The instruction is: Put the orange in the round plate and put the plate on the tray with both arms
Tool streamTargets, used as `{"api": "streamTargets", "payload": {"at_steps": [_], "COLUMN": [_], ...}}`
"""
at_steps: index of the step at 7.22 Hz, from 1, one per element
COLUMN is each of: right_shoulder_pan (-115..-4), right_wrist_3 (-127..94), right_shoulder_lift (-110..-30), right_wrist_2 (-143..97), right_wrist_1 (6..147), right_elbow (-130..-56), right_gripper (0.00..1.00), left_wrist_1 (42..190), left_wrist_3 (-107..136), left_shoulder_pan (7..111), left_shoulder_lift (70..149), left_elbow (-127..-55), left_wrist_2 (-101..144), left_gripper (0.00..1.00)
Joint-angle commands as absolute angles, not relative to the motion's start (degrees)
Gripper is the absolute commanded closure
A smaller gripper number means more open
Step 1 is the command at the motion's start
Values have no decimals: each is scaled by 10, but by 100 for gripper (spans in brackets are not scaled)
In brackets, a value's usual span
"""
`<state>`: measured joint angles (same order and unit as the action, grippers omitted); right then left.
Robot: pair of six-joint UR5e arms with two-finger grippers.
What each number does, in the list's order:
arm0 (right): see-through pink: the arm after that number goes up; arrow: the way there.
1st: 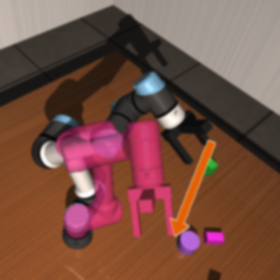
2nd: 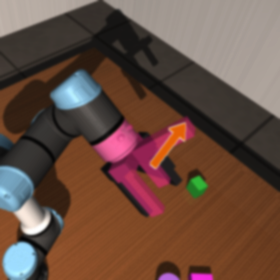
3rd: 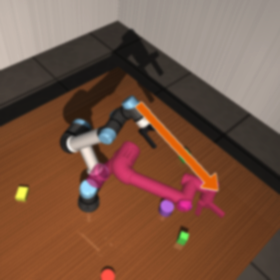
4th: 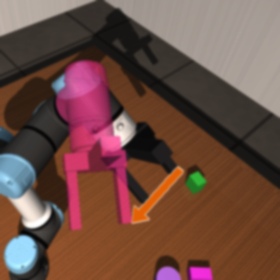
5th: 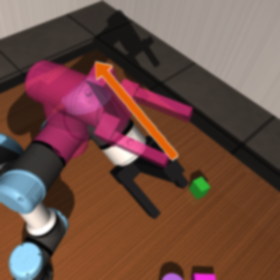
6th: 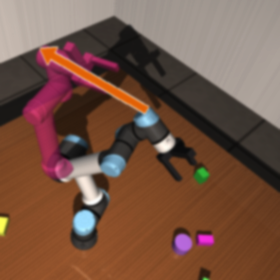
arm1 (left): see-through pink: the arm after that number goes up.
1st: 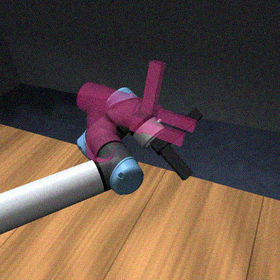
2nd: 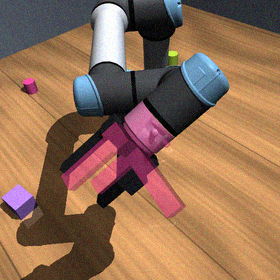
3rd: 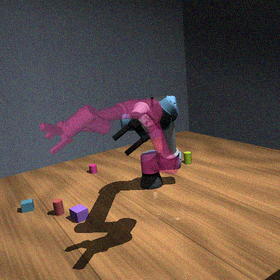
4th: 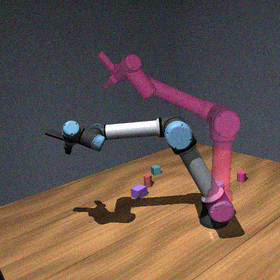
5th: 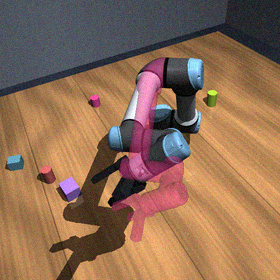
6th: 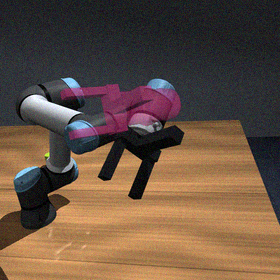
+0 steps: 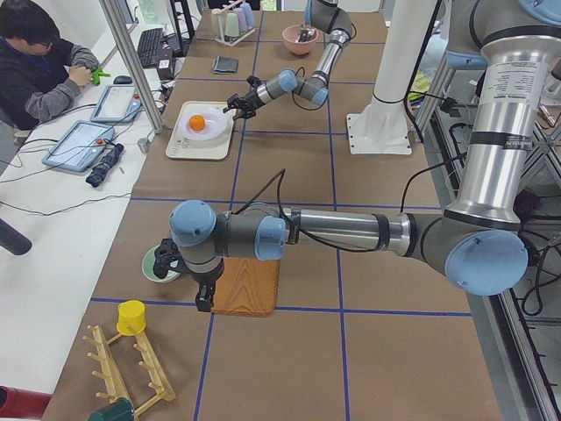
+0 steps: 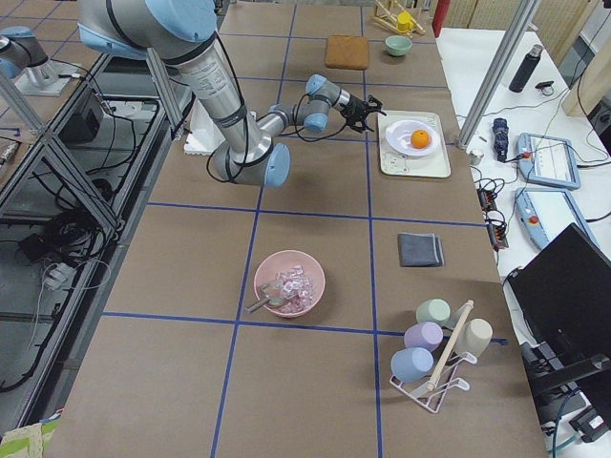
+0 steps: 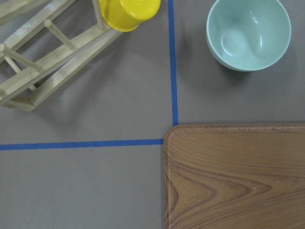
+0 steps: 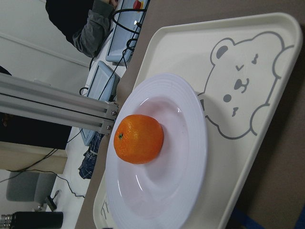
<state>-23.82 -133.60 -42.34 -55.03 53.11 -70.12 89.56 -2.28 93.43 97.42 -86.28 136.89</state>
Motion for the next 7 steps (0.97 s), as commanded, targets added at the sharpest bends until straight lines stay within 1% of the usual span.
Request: {"api": "streamTargets", "payload": {"at_steps": [1,2,3,4,5,7], "right_shoulder_pan": [-260,-303,-344,-392,-455,-584], "right_wrist_3": [-1187,-1092,-992,-849,-724,-484], "right_shoulder_lift": [-439,-455,-489,-532,-564,-614], "right_wrist_2": [-671,-779,-854,-934,-1013,-1131], "right_wrist_1": [667,738,794,848,890,960], "right_elbow": [-797,-849,-907,-961,-997,-1024], "right_gripper": [0,0,0,0,0,0], "left_wrist_1": [896,895,896,896,896,895], "left_wrist_3": [-23,-23,-23,-24,-25,-26], "left_shoulder_pan": [934,934,935,936,936,936], "left_shoulder_lift": [971,967,963,962,955,905], "left_elbow": [-862,-862,-864,-864,-871,-930], "left_wrist_2": [1368,1367,1367,1366,1366,1366], "left_gripper": [2,2,2,2,2,2]}}
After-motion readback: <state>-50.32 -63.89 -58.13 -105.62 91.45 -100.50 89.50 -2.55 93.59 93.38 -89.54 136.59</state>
